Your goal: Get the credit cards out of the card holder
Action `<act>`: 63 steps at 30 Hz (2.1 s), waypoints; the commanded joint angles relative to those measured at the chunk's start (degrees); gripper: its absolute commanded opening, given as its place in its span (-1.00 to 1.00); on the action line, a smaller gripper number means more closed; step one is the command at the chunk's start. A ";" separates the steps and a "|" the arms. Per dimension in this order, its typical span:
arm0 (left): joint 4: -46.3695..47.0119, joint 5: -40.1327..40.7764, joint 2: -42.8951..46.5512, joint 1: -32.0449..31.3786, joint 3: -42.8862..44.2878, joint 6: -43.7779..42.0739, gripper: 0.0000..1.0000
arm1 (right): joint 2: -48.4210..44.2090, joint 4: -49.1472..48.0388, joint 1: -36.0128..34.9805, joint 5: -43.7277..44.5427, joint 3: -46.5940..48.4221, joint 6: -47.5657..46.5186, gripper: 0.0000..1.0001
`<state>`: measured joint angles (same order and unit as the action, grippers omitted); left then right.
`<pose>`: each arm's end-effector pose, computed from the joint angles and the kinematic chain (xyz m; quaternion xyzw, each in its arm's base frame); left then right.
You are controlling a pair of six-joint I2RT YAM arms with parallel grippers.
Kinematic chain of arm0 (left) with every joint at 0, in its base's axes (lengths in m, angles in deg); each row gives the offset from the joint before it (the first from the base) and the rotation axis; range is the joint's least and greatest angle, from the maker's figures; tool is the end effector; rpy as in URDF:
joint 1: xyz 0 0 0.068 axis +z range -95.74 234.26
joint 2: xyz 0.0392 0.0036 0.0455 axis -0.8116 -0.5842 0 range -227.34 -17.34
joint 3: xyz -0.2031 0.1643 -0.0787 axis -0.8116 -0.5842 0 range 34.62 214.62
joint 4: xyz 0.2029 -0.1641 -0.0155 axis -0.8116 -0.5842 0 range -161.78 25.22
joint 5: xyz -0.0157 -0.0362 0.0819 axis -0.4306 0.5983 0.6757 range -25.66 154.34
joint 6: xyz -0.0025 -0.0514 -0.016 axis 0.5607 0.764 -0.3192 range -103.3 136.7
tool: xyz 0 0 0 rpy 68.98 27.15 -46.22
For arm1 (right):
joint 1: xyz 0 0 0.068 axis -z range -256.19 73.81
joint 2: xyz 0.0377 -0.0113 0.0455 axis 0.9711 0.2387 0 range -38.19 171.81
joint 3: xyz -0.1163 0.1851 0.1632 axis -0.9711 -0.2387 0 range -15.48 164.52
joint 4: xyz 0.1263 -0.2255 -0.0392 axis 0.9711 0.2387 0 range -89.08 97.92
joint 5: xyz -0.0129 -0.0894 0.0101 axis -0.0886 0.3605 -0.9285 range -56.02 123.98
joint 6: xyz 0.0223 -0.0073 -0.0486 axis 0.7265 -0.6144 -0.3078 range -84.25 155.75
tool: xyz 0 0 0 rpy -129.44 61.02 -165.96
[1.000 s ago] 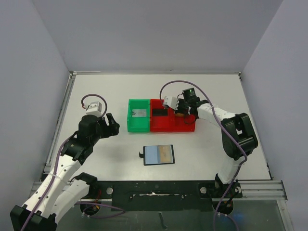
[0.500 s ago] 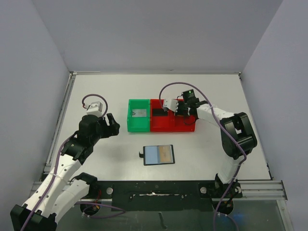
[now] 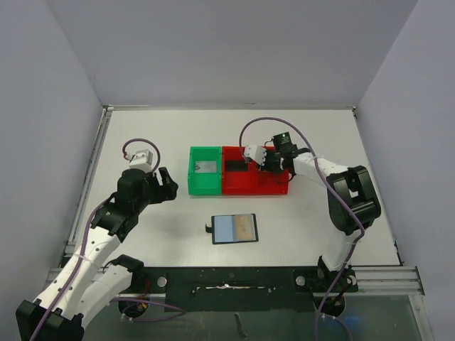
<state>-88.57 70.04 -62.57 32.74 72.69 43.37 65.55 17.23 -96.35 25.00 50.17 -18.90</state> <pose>0.1672 -0.0621 0.2736 -0.0636 0.8671 -0.1615 0.4669 0.3510 0.1349 0.1772 -0.5956 0.7395 -0.0192 0.3132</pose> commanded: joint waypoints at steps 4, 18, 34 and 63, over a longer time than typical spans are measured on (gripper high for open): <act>3.05 -1.05 -0.50 0.31 0.70 -0.92 0.43 | -4.82 -0.96 0.76 -2.63 3.16 9.42 -0.55; 2.76 -1.19 -1.33 0.31 0.89 -1.10 0.43 | -0.36 12.69 -0.52 8.63 11.97 65.94 -0.86; 2.52 -0.77 -1.57 0.34 0.99 -1.10 0.43 | 1.42 12.47 -6.12 21.67 9.44 81.88 -0.86; 2.55 -0.99 -2.29 0.34 1.13 -1.19 0.43 | 10.43 9.77 -4.14 29.48 14.08 83.10 -0.63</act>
<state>-88.54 69.62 -64.84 32.74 72.69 43.02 75.30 29.26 -101.32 53.22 62.21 63.33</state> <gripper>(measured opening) 0.709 0.150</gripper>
